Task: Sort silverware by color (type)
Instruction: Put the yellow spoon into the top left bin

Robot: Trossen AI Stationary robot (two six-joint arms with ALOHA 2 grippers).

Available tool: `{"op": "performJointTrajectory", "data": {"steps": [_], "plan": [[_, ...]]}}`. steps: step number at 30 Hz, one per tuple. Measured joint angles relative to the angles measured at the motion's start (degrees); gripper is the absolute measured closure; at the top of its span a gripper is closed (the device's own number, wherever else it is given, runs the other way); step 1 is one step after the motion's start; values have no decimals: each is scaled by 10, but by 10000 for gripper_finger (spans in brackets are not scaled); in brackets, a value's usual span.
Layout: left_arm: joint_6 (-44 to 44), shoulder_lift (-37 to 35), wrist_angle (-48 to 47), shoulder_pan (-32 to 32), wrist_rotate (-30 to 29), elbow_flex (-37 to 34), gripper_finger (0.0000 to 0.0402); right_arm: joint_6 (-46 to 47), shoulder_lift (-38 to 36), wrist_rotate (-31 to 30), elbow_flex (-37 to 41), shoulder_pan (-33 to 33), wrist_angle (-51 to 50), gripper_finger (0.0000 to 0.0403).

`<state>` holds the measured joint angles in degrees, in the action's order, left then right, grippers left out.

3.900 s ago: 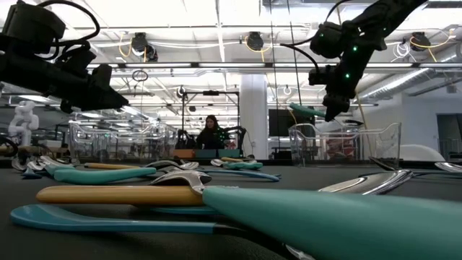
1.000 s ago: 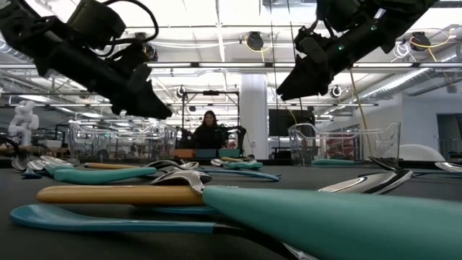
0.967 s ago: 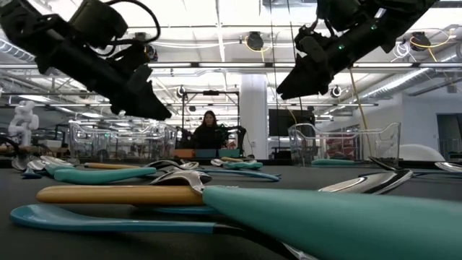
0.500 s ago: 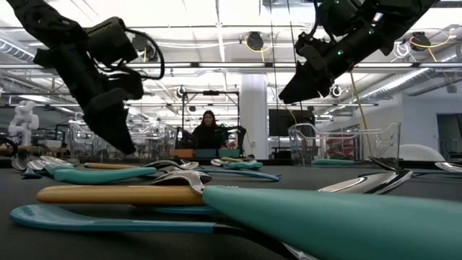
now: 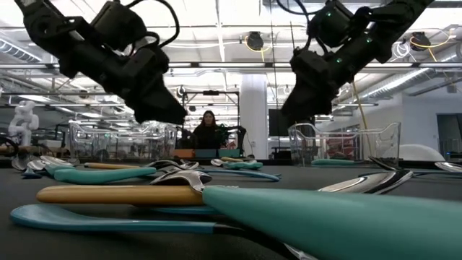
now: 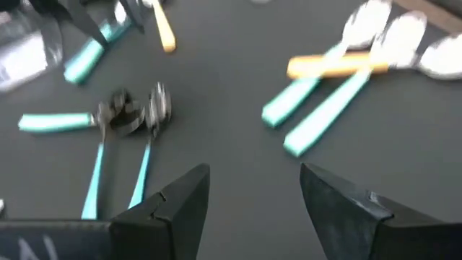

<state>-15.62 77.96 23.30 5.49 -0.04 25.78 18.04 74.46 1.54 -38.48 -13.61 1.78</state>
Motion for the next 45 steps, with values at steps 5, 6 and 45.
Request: {"op": "performJointTrajectory", "data": {"steps": [5,6,45], "plan": [[-6,70,56,-16,-32,0,229,46,4,-2,0,17,-49,190],[-7,79,61,-18,-40,0,229,54,4,-2,0,18,-62,190],[44,110,187,-3,-183,0,229,412,-112,-17,0,150,-482,190]]}}
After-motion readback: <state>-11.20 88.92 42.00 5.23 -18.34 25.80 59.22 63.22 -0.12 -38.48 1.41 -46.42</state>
